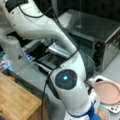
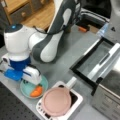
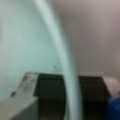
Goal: Open the microwave oven door. Pull out the microwave oven tray. Pick up the bowl. Place the bowl on the microwave tray.
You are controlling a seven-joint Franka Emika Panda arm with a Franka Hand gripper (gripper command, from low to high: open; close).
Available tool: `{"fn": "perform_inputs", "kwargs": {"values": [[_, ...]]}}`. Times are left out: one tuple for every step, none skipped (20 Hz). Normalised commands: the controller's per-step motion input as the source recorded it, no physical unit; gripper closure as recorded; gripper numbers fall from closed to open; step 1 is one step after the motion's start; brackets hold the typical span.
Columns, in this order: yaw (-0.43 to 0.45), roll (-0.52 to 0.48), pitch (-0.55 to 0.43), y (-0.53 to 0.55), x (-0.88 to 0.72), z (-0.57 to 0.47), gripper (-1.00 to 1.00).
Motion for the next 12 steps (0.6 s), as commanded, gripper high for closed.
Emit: {"fn": "perform_inputs", "kwargs": {"values": [[-0.097,0.274,0.045,0.16,-0.19,0.15,1.0],[-0.104,0.265,0.039,0.15,-0.18,0.15,1.0],[-0.109,0.26,0.039,0.15,-0.18,0.16,1.0],[-0.112,0.265,0.046,0.15,-0.19,0.18,1.0],[-0.108,0.274,0.051,0.14,-0.2,0.2,1.0],[-0.106,0.289,0.054,0.13,-0.21,0.22,1.0],[-0.111,0.284,0.043,0.11,-0.21,0.21,1.0],[-0.113,0.3,0.045,0.11,-0.23,0.23,1.0],[-0.119,0.296,0.035,0.09,-0.23,0.22,1.0],[-0.125,0.285,0.021,0.07,-0.21,0.18,1.0],[-0.13,0.271,0.008,0.06,-0.2,0.15,1.0],[-0.128,0.305,0.018,0.04,-0.2,0.12,1.0]]}}
